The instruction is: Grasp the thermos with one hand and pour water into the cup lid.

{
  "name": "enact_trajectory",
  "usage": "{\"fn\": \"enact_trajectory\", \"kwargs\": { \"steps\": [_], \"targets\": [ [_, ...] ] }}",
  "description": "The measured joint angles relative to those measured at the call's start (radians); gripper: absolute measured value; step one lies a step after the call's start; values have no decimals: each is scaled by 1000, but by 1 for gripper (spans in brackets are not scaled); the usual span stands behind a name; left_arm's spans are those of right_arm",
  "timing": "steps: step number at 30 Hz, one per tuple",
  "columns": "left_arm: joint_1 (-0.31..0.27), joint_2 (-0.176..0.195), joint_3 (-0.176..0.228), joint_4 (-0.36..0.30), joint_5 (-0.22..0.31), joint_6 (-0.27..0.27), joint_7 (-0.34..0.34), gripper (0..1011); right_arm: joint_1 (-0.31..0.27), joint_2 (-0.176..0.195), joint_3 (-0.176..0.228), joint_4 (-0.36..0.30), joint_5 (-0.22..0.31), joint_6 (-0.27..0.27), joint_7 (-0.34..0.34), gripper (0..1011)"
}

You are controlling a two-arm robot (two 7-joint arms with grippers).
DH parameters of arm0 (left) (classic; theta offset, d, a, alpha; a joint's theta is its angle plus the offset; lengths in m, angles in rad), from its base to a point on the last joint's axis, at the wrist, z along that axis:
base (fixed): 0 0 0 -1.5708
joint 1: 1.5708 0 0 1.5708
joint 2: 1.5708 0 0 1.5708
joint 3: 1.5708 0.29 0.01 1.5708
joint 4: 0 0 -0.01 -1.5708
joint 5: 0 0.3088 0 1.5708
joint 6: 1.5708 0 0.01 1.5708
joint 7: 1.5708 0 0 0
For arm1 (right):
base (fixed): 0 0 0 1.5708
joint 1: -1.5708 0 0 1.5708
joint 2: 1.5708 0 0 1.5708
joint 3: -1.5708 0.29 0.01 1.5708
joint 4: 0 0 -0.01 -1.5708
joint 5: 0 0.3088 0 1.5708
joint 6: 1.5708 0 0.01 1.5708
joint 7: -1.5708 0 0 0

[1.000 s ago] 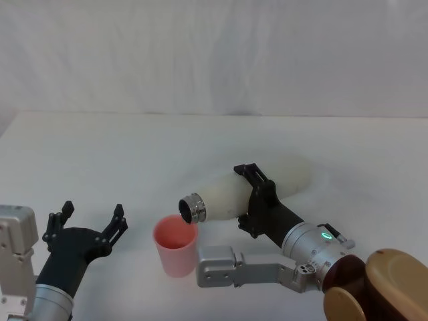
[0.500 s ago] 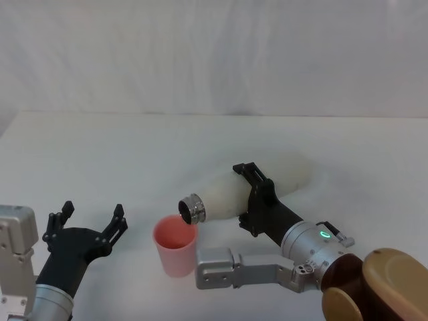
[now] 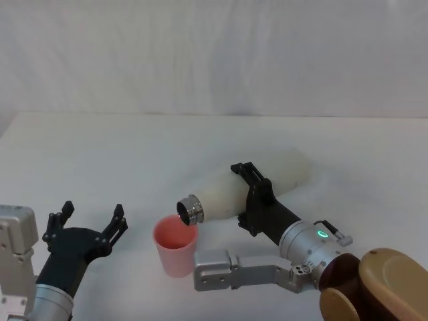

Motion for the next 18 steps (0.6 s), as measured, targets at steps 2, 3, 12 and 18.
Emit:
{"fn": "enact_trajectory", "kwargs": {
  "steps": [2, 3, 12, 18],
  "targets": [
    [0, 0, 0, 0, 0, 0, 0, 1001, 1, 0, -2, 0, -4, 1, 0, 960],
    [0, 0, 0, 0, 0, 0, 0, 1001, 2, 0, -2, 1, -5, 1, 0, 960],
    [0, 0, 0, 0, 0, 0, 0, 1001, 6, -2, -8, 2, -15, 3, 0, 960],
    [0, 0, 0, 0, 0, 0, 0, 1001, 9, -3, -12, 3, -22, 6, 3, 960]
  ]
}}
